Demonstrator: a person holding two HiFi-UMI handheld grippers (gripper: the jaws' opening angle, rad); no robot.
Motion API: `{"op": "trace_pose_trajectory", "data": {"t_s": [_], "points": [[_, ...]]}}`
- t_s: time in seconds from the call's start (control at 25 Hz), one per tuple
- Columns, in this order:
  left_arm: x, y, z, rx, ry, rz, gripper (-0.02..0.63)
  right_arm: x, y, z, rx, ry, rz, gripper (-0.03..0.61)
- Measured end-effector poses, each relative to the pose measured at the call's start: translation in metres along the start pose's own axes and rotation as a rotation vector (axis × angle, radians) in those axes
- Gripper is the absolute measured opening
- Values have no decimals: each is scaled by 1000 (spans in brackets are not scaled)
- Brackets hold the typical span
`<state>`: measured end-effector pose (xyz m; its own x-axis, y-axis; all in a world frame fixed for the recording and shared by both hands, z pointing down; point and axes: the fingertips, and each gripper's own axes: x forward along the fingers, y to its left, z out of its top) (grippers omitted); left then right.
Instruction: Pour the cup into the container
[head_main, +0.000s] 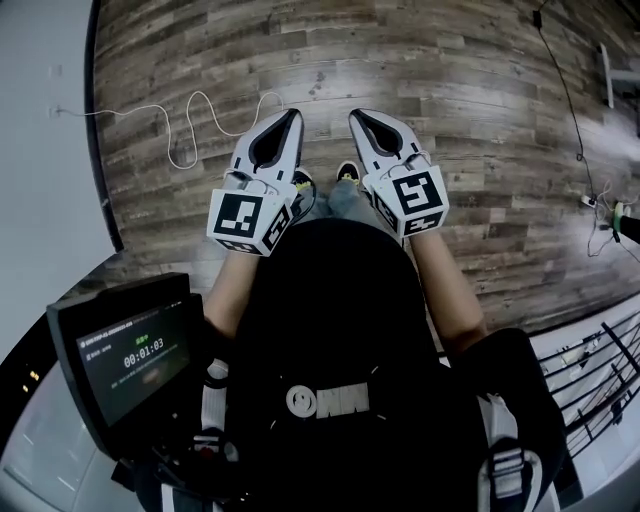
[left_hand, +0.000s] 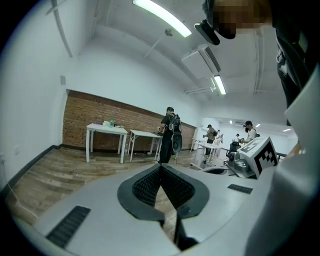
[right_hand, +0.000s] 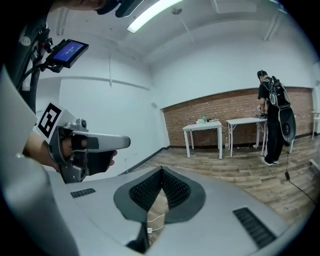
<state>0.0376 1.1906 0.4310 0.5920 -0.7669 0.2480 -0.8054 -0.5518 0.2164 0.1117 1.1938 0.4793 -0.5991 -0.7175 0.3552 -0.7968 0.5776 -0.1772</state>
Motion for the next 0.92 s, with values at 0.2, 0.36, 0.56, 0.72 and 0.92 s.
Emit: {"op": "trace_pose_trajectory", "data": {"t_s": [0.2,0.36,0.56,0.72,0.92], "points": [[-16,-6,7,3,-44,-19,5,-6,17,5,9,-32,-33,5],[-25,-5,6,1,-59,-19,5,-2,29,10,14,-53,-39,5],[-29,-10,5,12,-79,-29,5,1,34,20,6,-85,-57,5],[-36,-4,8,14,-99,-32,5,10,44,28,-18,-94,-58,5],[-43,8,8,11,-106,-28,5,21,55,36,-36,-109,-45,5]]}}
